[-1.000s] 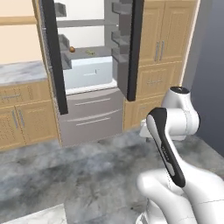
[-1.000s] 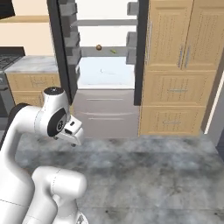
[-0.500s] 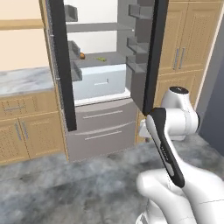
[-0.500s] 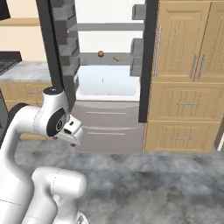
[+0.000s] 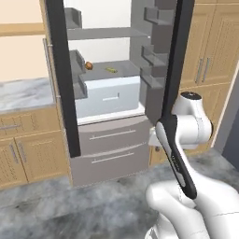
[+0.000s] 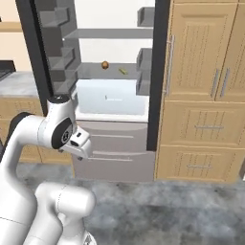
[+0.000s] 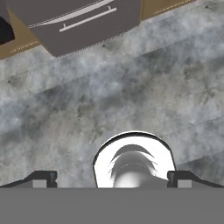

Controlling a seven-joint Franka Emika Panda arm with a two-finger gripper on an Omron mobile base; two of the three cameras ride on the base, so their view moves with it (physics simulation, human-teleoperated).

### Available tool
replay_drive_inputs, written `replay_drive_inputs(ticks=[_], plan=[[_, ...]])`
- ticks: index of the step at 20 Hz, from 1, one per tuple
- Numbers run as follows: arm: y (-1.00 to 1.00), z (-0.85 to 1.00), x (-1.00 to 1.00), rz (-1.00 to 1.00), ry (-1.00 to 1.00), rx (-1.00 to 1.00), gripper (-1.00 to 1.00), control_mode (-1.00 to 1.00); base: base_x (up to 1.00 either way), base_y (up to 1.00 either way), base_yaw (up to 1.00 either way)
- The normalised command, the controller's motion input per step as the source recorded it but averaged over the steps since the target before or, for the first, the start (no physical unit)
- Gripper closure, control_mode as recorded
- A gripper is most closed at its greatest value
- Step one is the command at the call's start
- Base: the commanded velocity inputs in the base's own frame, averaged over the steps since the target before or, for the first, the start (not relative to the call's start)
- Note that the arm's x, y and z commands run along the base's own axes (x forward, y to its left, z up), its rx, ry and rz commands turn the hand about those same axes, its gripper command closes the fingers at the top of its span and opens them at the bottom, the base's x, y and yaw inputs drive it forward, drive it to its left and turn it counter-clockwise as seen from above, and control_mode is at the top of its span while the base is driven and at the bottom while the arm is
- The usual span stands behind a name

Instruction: Pick the egg and butter from the fridge and place them by the bowl for mixing.

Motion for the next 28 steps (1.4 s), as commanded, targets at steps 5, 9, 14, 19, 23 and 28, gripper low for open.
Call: replay_drive_inputs(ticks=[5, 9, 14, 19, 23, 28], plan=[[0.0, 0.0, 0.0, 0.0, 0.0, 0.0, -1.0, 1.0, 0.68, -0.18, 0.21], [0.0, 0.0, 0.0, 0.0, 0.0, 0.0, -1.0, 1.0, 0.71, -0.17, 0.23], [0.0, 0.0, 0.0, 0.0, 0.0, 0.0, -1.0, 1.0, 0.74, -0.24, 0.1], [0.0, 0.0, 0.0, 0.0, 0.0, 0.0, -1.0, 1.0, 0.69, -0.34, 0.06], [0.0, 0.0, 0.0, 0.0, 0.0, 0.0, -1.0, 1.0, 0.6, -0.39, 0.02], [0.0, 0.0, 0.0, 0.0, 0.0, 0.0, -1.0, 1.0, 0.56, -0.25, 0.06]])
